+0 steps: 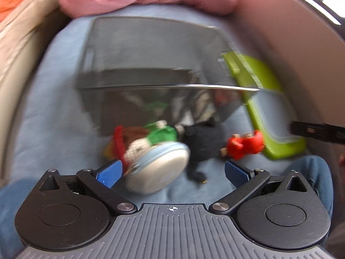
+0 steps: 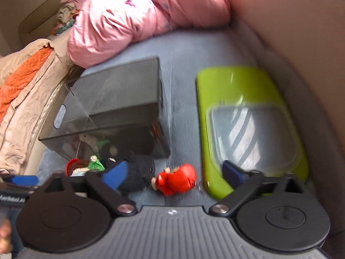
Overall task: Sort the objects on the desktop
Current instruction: 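Reach the left gripper to the white round disc and close on it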
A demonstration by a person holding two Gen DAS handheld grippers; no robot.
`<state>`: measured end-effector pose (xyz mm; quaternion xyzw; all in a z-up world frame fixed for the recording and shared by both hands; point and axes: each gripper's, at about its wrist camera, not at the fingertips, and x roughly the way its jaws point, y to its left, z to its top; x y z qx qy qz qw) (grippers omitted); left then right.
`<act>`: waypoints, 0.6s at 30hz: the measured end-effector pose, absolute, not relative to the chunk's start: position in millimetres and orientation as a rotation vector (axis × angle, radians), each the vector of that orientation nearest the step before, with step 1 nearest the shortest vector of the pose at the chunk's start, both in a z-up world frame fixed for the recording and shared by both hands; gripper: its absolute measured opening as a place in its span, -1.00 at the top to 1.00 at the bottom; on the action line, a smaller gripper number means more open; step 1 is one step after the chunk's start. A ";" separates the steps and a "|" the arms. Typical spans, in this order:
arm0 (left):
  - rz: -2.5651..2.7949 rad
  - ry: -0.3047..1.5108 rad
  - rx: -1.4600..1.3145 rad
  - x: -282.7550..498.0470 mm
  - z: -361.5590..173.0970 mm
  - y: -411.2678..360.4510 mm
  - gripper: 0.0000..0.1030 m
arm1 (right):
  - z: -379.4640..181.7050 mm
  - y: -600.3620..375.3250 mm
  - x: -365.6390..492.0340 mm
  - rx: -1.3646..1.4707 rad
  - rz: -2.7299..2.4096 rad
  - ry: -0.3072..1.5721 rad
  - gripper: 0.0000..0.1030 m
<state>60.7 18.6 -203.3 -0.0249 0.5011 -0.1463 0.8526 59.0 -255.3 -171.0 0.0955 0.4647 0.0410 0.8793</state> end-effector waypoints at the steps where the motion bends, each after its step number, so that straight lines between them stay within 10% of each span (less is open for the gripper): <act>1: -0.328 1.050 -0.002 62.8 -210.7 12.2 -1.00 | -176.0 -255.6 60.6 0.196 0.102 0.975 -0.62; 9: -0.289 0.857 0.802 50.7 -266.3 -64.7 -1.00 | -184.2 -252.5 69.2 0.256 0.209 0.925 -0.81; 18: -0.454 0.840 1.004 24.0 -298.0 -100.9 -1.00 | -233.2 -285.8 69.7 0.479 0.080 0.982 -0.73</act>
